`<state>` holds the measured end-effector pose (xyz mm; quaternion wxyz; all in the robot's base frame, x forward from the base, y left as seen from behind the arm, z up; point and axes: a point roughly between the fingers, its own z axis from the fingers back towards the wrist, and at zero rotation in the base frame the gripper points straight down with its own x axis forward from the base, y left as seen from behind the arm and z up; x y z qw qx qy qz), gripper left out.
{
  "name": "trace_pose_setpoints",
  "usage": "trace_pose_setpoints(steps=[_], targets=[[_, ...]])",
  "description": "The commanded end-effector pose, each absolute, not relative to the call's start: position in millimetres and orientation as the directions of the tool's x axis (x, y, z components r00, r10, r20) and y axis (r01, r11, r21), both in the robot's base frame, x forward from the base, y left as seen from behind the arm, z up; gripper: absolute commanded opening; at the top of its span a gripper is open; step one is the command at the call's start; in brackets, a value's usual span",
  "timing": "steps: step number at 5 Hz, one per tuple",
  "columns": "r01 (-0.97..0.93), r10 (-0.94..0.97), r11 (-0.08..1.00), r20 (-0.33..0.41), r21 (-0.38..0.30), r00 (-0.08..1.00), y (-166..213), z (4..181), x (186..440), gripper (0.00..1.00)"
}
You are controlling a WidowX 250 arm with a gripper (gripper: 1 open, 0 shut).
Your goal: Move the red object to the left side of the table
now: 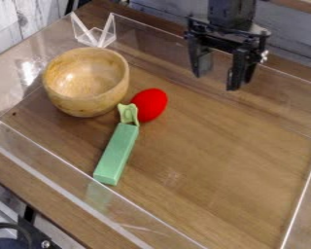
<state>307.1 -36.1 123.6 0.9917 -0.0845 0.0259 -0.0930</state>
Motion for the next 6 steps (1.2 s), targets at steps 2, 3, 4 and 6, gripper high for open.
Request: trace_pose_setpoints(steps=[2,3,4,6], targets=[[0.206,-0.205,0.961,0.021,-0.183,0.978,-33,143.1,305,1.0],[0.232,-0.231,0.955,0.025,-0.185,0.973,-35,144.9,303,1.0],[0.245,-0.244,0.951,0.03,-0.188,0.969,-38,150.0,299,1.0],[0.239,-0.24,0.949,0.021,-0.206,0.971,-44,147.1,296,1.0]])
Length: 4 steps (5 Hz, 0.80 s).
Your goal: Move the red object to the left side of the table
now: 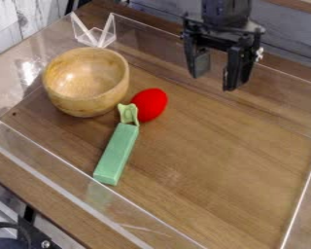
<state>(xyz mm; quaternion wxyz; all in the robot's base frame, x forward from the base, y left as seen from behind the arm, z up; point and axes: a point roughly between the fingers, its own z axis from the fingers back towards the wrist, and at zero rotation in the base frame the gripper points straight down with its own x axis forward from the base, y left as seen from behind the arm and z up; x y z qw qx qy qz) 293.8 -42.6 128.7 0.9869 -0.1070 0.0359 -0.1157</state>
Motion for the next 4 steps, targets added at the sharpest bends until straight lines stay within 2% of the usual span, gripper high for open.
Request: trace_pose_setpoints(steps=[1,4], targets=[[0.25,-0.251,0.947,0.024,-0.202,0.968,-44.3,146.8,295.4,1.0],[0.262,-0.262,0.945,0.028,-0.197,0.965,-40.7,150.9,296.1,1.0]])
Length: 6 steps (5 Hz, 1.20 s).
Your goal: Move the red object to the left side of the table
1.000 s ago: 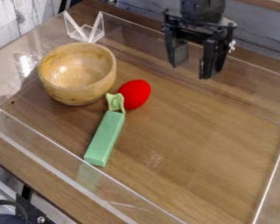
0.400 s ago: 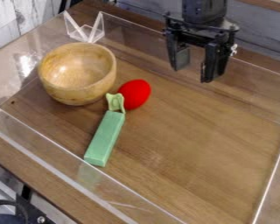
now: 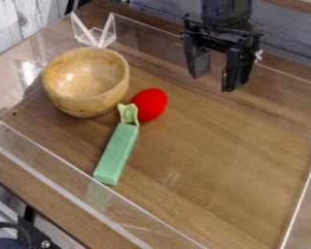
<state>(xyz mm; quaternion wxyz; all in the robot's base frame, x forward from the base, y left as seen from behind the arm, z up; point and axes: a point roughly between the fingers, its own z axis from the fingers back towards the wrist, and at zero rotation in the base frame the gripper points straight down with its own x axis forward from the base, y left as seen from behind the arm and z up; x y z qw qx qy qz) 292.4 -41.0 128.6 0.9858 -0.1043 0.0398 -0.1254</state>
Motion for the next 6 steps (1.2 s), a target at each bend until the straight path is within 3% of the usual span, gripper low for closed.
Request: trace_pose_setpoints(steps=[1,2,5,6], targets=[[0.254,-0.259,0.946,0.0,-0.202,0.966,-39,138.7,294,1.0],[0.245,-0.256,0.947,-0.028,-0.206,0.966,-37,126.7,292,1.0],[0.177,-0.175,0.975,0.029,-0.136,0.984,42,110.8,285,1.0],[0.161,-0.156,0.979,0.044,-0.126,0.987,47,105.0,285,1.0]])
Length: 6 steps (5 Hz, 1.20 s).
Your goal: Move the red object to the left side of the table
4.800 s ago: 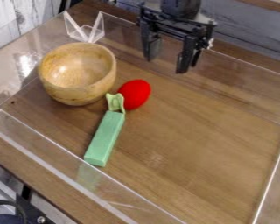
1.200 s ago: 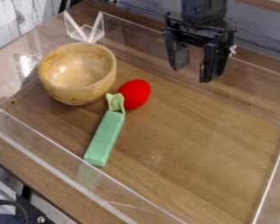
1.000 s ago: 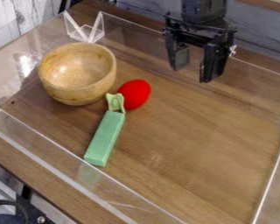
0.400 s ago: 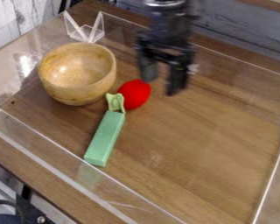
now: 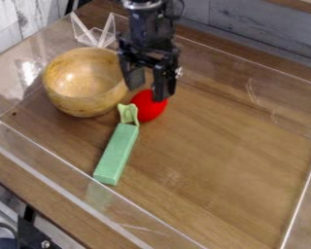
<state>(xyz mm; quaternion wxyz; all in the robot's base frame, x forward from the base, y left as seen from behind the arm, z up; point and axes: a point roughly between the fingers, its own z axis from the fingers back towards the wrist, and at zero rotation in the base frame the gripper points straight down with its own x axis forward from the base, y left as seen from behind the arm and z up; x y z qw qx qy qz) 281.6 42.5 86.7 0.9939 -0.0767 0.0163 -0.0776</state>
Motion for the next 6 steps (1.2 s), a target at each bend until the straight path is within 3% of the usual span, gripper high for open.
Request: trace_pose_setpoints(steps=[1,6], targets=[[0.141,-0.135,0.983,0.055,-0.117,0.989,48,97.2,285,1.0],[0.057,-0.046,0.993,0.107,-0.102,0.993,57,63.5,300,1.0]])
